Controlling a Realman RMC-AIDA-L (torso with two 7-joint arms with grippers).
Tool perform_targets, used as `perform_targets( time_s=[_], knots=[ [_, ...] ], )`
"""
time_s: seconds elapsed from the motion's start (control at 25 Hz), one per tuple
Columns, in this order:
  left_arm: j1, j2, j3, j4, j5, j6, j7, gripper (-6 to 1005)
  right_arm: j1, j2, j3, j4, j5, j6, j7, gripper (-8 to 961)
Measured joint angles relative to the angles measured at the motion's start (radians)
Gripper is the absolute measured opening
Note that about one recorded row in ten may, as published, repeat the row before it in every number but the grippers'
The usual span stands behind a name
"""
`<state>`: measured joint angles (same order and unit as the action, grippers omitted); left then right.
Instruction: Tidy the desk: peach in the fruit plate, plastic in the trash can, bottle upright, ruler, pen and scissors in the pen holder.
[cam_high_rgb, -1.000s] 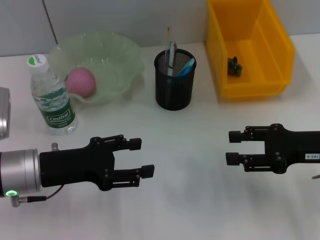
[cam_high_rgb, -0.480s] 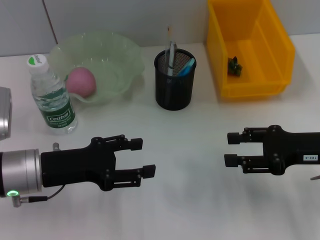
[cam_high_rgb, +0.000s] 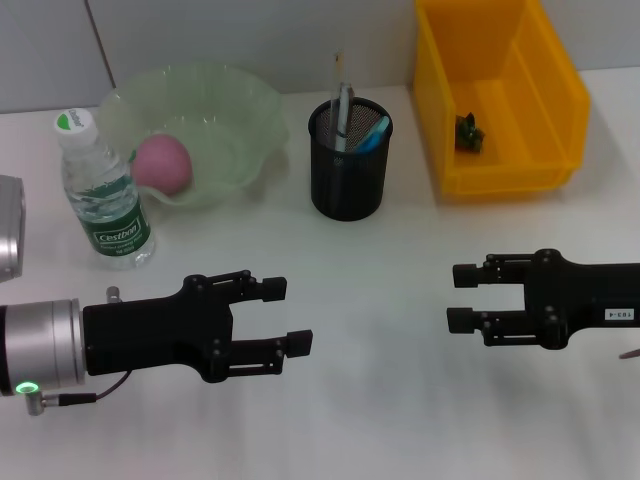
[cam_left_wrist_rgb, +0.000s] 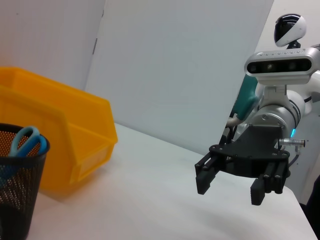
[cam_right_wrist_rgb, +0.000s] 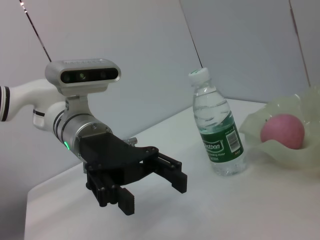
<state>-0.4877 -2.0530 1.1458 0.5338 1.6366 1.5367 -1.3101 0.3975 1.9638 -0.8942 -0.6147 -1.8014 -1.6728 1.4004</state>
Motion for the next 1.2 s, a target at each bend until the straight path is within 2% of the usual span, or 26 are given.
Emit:
perform_targets(
  time_s=[0.52, 1.2],
  knots=[
    [-0.003, -0.001, 0.0, 0.003, -0.001, -0.002, 0.0, 784, 0.016, 0.008, 0.007, -0.002, -0.015, -0.001, -0.001, 678],
    [-0.003, -0.004, 0.0, 0.008, -0.001, -0.004, 0.0, 783, 0.02, 0.007, 0.009, -0.002, -0.015, -0.005, -0.001, 677]
  ],
)
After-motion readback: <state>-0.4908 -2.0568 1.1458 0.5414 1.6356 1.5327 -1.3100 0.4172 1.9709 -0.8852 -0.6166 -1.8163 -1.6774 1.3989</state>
